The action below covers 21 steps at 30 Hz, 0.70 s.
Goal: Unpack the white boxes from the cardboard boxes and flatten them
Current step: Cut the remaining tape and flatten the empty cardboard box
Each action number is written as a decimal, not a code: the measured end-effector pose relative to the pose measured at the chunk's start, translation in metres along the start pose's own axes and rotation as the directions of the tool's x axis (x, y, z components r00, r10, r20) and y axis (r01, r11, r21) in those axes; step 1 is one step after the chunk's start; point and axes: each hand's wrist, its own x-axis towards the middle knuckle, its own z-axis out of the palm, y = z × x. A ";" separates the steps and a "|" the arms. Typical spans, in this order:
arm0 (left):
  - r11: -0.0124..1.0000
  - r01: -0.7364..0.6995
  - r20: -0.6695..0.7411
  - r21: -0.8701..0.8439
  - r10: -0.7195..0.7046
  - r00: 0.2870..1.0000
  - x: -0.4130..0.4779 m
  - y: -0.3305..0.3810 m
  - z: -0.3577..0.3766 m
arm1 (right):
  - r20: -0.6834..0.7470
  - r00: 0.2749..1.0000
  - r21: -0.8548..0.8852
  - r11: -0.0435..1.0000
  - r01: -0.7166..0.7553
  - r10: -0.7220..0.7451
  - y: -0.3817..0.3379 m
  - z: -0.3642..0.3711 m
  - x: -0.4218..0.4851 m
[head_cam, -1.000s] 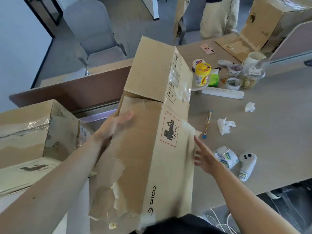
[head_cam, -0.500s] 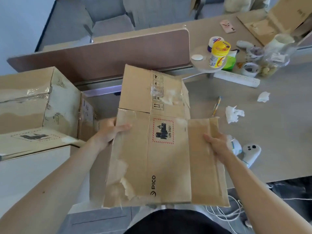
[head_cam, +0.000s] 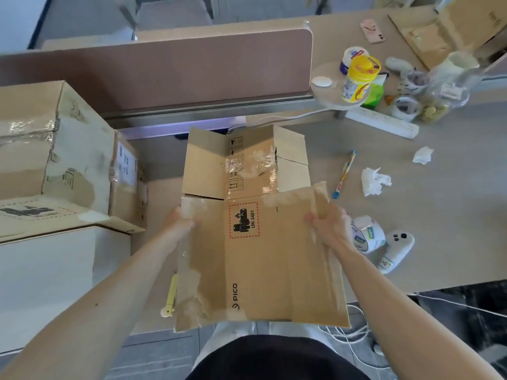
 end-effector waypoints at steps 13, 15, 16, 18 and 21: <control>0.987 0.049 0.070 0.153 -0.060 0.996 0.006 -0.015 0.012 | 0.002 0.994 -0.104 0.989 -0.108 0.109 0.009 0.023 0.025; 0.977 0.057 0.111 0.207 -0.081 0.990 0.010 -0.012 0.011 | -0.011 0.993 -0.123 0.986 -0.115 0.115 0.010 0.019 0.030; 0.969 0.060 0.128 0.241 -0.093 0.987 0.013 -0.013 0.009 | -0.019 0.993 -0.131 0.984 -0.119 0.118 0.010 0.017 0.033; 0.942 0.014 0.135 0.334 -0.062 0.989 0.014 -0.009 0.007 | -0.031 0.992 -0.149 0.980 -0.129 0.126 0.012 0.015 0.038; 0.885 -0.026 0.015 0.465 0.022 1.000 0.022 -0.001 0.007 | -0.019 0.994 -0.306 0.946 -0.107 0.106 0.016 0.018 0.044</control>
